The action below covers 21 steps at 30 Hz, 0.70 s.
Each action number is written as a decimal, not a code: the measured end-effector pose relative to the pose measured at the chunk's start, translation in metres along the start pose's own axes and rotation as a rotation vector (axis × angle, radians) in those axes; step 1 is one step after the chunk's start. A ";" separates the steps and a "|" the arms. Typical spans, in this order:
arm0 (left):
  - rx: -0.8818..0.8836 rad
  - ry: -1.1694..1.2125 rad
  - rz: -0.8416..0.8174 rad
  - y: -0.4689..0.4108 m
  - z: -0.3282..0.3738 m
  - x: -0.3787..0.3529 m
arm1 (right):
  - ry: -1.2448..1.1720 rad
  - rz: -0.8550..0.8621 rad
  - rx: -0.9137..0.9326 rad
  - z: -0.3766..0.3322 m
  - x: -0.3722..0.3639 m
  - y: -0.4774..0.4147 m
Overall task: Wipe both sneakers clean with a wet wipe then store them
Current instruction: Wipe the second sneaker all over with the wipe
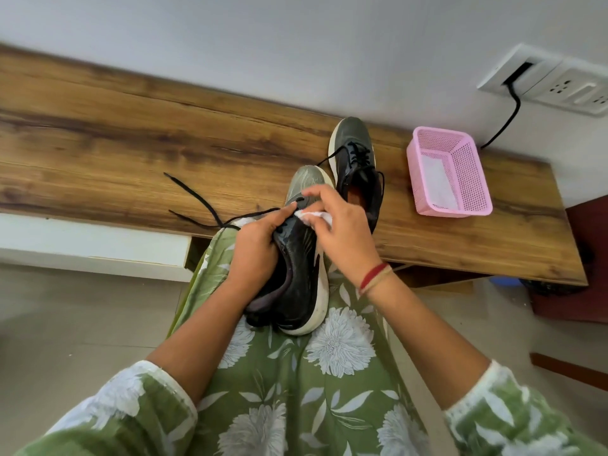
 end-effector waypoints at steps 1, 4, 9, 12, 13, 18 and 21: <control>-0.001 -0.016 0.001 0.000 0.000 -0.001 | 0.043 0.016 -0.007 0.005 0.000 -0.010; 0.030 -0.027 0.004 0.000 0.001 -0.001 | 0.088 0.013 -0.058 0.012 -0.005 -0.025; 0.011 0.009 -0.008 0.000 0.002 0.003 | -0.089 -0.003 -0.048 -0.016 -0.007 0.014; 0.024 0.007 -0.020 0.000 0.002 0.001 | -0.103 -0.021 -0.062 -0.013 -0.004 0.014; 0.031 0.001 -0.023 0.001 0.001 0.000 | -0.042 -0.001 -0.073 -0.005 -0.002 0.005; 0.076 0.001 -0.008 -0.001 -0.004 -0.001 | 0.073 0.039 -0.142 0.014 0.002 -0.023; 0.059 -0.002 -0.012 -0.001 -0.005 -0.001 | -0.049 0.001 -0.108 -0.006 -0.004 0.009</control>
Point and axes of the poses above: each hand's wrist, its own y-axis away from the middle knuckle, its own x-axis out of the back of the hand, z = x × y, the point moved 7 cm from there along -y, towards the middle knuckle, and after that the axes turned 1 degree about -y, right-handed, at the moved point
